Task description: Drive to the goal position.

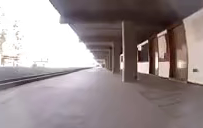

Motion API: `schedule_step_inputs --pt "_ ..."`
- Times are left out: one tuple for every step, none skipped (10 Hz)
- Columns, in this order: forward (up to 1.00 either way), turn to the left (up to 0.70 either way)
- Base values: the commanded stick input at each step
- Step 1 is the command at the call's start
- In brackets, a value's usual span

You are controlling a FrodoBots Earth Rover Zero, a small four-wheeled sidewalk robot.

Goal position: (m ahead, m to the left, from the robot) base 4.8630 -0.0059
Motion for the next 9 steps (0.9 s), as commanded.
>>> schedule_step_inputs --pt "0.50 0.00" --pt "0.50 0.00" --pt "0.50 0.00" --pt "0.50 0.00" --pt "0.50 0.00" --pt "0.50 0.00" --pt "0.50 0.00" --pt "0.50 0.00" --pt "0.50 0.00"
